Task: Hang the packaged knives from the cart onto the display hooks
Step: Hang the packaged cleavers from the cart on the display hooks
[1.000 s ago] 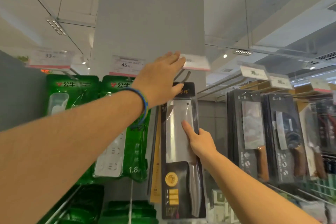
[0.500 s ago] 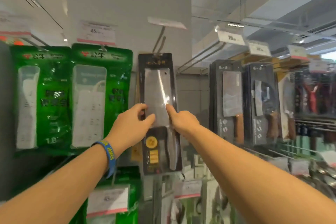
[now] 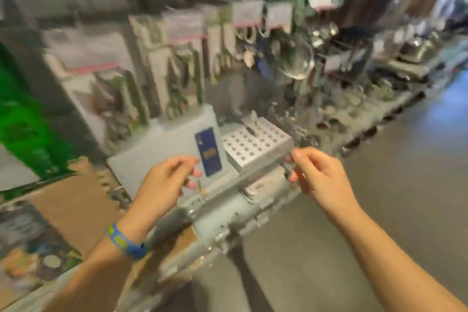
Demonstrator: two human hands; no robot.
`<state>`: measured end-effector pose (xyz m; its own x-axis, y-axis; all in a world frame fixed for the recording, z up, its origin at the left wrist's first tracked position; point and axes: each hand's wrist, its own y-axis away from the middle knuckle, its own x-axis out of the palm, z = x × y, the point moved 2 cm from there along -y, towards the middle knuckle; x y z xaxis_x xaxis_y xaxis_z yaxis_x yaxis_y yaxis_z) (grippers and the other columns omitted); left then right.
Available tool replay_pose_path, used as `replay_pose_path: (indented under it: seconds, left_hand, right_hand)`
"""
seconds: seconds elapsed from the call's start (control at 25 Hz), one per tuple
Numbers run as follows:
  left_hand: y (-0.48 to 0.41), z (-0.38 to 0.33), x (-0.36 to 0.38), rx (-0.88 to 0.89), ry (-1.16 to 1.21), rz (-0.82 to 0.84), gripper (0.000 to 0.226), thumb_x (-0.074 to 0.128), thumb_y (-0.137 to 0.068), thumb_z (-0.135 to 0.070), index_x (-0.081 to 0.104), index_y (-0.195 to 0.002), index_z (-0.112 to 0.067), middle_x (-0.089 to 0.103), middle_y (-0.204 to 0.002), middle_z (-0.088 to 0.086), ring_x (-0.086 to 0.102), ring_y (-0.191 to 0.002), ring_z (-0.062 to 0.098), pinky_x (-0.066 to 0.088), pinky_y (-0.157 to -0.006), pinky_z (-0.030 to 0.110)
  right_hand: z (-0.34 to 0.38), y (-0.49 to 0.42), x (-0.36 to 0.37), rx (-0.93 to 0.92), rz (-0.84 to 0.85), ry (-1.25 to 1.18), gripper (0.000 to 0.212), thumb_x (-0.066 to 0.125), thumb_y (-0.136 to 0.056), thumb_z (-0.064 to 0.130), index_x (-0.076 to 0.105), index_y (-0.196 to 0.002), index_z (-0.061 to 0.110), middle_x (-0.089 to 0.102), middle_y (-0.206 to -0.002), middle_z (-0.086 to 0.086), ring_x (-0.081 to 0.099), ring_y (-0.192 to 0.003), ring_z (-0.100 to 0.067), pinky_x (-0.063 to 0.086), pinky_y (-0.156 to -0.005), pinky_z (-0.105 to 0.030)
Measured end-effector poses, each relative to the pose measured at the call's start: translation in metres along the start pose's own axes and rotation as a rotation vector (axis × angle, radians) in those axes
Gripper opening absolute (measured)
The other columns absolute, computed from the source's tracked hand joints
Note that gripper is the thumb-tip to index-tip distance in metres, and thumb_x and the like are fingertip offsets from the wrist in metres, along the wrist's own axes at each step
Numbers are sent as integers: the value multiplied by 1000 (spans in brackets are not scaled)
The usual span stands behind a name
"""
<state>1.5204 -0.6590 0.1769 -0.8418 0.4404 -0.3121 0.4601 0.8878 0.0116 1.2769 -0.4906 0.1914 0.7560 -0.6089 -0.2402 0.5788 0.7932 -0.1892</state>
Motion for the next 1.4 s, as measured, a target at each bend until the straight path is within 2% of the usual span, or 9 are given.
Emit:
replay_pose_path:
  seconds: [0.12, 0.24, 0.44, 0.52, 0.68, 0.84, 0.96, 1.16, 1.4]
  left_hand:
    - [30, 60, 95, -196, 19, 126, 20, 49, -102, -16, 68, -97, -18, 71, -95, 15, 59, -62, 16, 41, -48, 18]
    - [39, 76, 195, -293, 6, 291, 19, 48, -102, -16, 67, -98, -12, 69, -89, 8, 58, -62, 16, 39, -45, 16]
    - [54, 85, 337, -481, 8, 553, 16, 62, -88, -27, 68, -93, -13, 71, -86, 11, 59, -60, 18, 33, -53, 28]
    - [59, 92, 375, -473, -112, 645, 17, 52, -100, -19, 69, -95, -17, 72, -92, 14, 60, -65, 22, 34, -54, 27]
    - [43, 102, 433, -460, -220, 778, 27, 44, -104, -24, 70, -101, -20, 76, -95, 8, 62, -71, 20, 37, -60, 30]
    - [7, 97, 526, -502, -265, 937, 28, 40, -105, -20, 67, -105, -11, 69, -96, 13, 56, -69, 21, 39, -50, 20]
    - [-28, 80, 612, -362, -390, 1026, 24, 44, -104, -20, 66, -110, -12, 71, -99, 11, 59, -71, 20, 37, -55, 24]
    - [-62, 38, 759, -269, -480, 1281, 25, 41, -104, -23, 66, -109, -17, 72, -95, 3, 59, -66, 14, 35, -59, 27]
    - [-17, -10, 900, -60, -596, 1558, 25, 50, -99, -33, 72, -98, -21, 77, -89, -2, 69, -63, 10, 40, -59, 28]
  right_hand:
    - [-104, 75, -77, 332, -208, -71, 32, 53, -105, 29, 72, -81, 17, 61, -55, 3, 41, -44, -7, 32, -44, -17]
    - [-177, 138, -137, 588, -385, -195, 33, 50, -107, 29, 70, -86, 14, 63, -60, 5, 46, -46, -6, 32, -48, -20]
    - [-251, 230, -222, 841, -550, -203, 28, 50, -106, 33, 74, -103, 17, 76, -86, 2, 63, -62, -7, 44, -61, -24]
    - [-266, 255, -253, 891, -621, -190, 28, 49, -107, 32, 74, -104, 20, 77, -92, 1, 67, -67, -8, 48, -65, -28]
    - [-293, 285, -300, 1003, -789, -221, 26, 49, -107, 31, 73, -103, 22, 77, -86, 5, 67, -64, -4, 46, -63, -28]
    - [-322, 297, -332, 1058, -950, -295, 25, 51, -107, 30, 72, -102, 18, 75, -80, 7, 64, -61, -4, 42, -57, -23]
    - [-332, 291, -359, 1117, -1084, -324, 25, 52, -106, 30, 73, -99, 17, 76, -82, 3, 63, -60, -6, 43, -54, -21]
    - [-327, 264, -423, 1119, -1303, -328, 24, 53, -105, 30, 73, -96, 20, 74, -78, 4, 64, -65, -11, 42, -53, -21]
    - [-317, 274, -461, 1067, -1631, -463, 23, 54, -104, 25, 75, -96, 18, 74, -78, 4, 63, -59, -5, 45, -51, -17]
